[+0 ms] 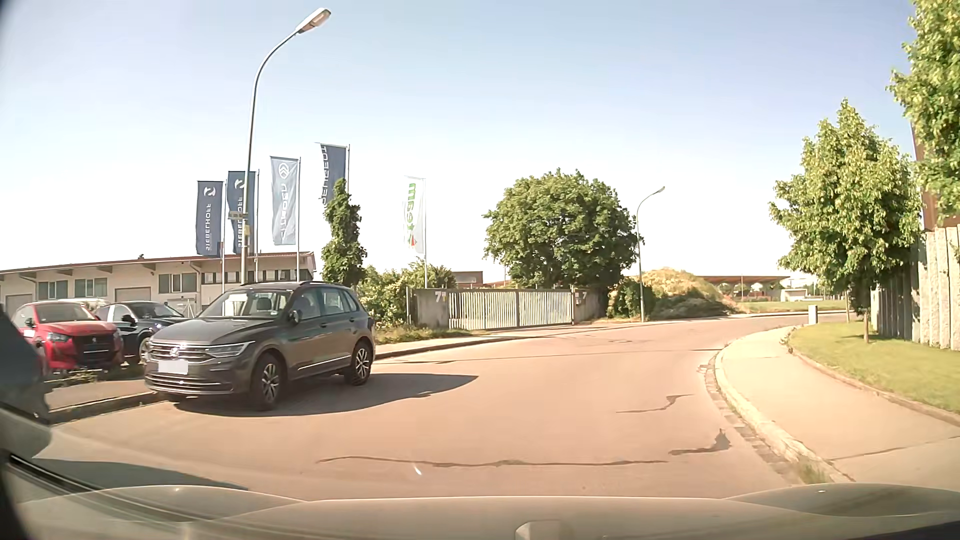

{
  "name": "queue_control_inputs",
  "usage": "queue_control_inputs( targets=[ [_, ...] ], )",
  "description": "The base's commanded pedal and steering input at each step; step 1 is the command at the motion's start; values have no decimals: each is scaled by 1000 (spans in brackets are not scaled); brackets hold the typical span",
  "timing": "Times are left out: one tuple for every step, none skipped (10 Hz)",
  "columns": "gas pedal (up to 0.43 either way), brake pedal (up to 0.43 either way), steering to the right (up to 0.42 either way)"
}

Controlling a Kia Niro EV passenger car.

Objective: Follow the waypoints while adhering to traffic rules and regulations

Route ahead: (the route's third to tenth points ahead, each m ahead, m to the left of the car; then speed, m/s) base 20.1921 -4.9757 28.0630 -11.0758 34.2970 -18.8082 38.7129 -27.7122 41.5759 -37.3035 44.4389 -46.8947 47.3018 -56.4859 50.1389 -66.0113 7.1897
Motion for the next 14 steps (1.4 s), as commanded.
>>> queue_control_inputs(
  targets=[
    [59,0,79],
    [59,0,79],
    [59,0,79],
    [59,0,79],
    [59,0,79],
    [59,0,79],
    [59,0,79],
    [59,0,79],
    [59,0,79],
    [59,0,82],
    [59,0,85],
    [59,0,89],
    [59,0,94],
    [59,0,99]
  ],
)
